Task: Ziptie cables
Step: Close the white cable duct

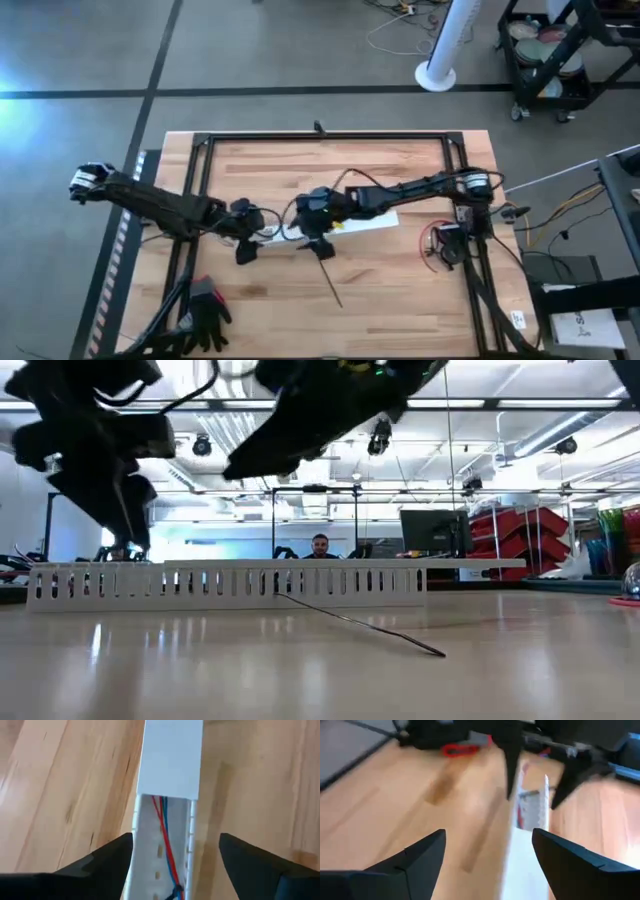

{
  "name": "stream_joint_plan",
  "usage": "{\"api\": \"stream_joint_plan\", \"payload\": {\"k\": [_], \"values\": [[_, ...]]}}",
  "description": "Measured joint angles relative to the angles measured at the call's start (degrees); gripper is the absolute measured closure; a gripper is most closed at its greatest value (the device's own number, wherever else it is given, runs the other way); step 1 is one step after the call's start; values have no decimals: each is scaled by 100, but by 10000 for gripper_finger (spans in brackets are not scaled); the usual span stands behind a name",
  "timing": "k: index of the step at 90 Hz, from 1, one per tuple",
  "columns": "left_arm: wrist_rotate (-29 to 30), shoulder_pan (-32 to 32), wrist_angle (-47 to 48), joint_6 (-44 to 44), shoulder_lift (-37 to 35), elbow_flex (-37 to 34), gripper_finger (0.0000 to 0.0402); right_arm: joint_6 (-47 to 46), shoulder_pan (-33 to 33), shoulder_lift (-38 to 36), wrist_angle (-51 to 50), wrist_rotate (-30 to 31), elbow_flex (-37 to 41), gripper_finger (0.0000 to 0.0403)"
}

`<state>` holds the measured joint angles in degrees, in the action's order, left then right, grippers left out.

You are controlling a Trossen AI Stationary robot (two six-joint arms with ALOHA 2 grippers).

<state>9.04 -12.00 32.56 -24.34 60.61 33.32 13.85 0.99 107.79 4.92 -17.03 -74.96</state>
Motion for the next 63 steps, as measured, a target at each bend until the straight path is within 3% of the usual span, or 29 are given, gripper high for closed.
{"api": "stream_joint_plan", "payload": {"k": [18,35,47,63], "values": [[-2,-16,-302,-18,124,-452,73,-1008,-29,-381,2155,61,1277,129],[-109,-23,-1176,115,454,-925,64,-1161,117,-387,2451,49,1511,132],[-57,-23,-1633,203,853,-1088,94,-1310,218,-381,2362,47,1545,123],[47,-23,-2166,298,1521,-1038,171,-1473,175,-469,1595,52,1431,116]]}}
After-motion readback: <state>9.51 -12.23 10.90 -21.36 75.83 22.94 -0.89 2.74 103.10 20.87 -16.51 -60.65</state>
